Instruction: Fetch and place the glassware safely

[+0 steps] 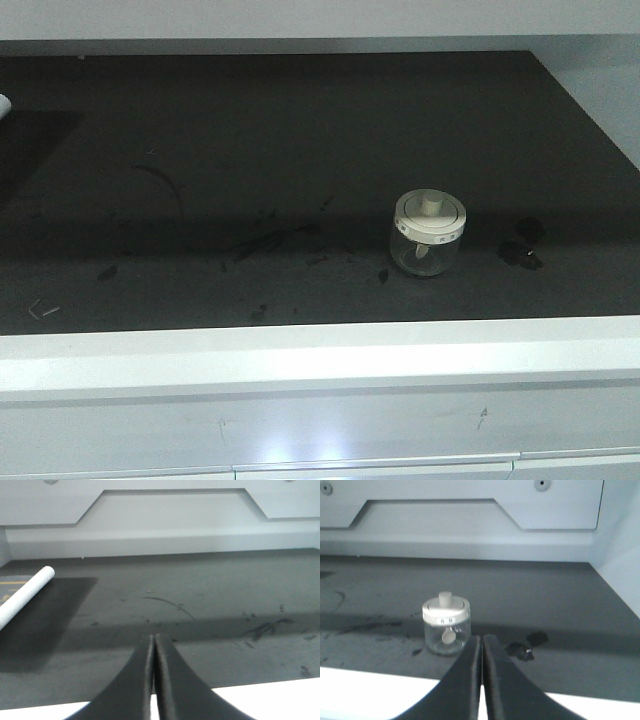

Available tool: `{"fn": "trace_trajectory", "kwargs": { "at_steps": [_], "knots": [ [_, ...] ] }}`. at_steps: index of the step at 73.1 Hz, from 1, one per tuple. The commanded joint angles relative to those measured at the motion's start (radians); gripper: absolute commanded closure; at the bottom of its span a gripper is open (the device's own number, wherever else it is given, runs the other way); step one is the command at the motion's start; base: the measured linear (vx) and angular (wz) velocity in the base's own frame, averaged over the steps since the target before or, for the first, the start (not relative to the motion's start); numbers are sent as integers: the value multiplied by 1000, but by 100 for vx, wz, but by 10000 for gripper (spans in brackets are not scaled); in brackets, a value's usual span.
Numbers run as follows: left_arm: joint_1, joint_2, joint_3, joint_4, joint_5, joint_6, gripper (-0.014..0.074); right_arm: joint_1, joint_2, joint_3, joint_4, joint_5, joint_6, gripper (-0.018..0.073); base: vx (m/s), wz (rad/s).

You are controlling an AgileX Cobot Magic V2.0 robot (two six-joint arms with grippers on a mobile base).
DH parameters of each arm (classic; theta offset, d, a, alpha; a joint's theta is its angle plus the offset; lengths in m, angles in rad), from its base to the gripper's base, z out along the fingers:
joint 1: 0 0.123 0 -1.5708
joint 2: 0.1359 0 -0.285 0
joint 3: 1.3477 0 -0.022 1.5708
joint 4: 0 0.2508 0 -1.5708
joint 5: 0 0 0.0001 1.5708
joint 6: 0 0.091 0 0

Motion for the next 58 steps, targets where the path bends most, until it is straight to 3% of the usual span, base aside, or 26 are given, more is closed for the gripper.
{"fn": "trace_trajectory", "kwargs": {
  "at_steps": [1, 17, 31, 39, 49, 58],
  "knots": [
    [-8, 8, -16, -9, -108, -11, 603, 0, 12, 12, -13, -115, -25, 559, 0, 0],
    [-8, 8, -16, -9, -108, -12, 603, 0, 15, 23, 49, -136, -9, 461, 0, 0],
    [-8, 8, -16, -26, -107, -16, 603, 0, 15, 23, 59, -171, -9, 204, 0, 0],
    [-8, 8, -16, -26, -107, -16, 603, 0, 14, 22, 135, -203, 8, 83, 0, 0],
    [-8, 8, -16, -26, -107, -16, 603, 0, 16, 23, 195, -227, 0, 50, 0, 0],
    [-8, 8, -16, -26, -107, -16, 603, 2, 51, 21, 178, -227, -122, 50, 0, 0]
  ]
}}
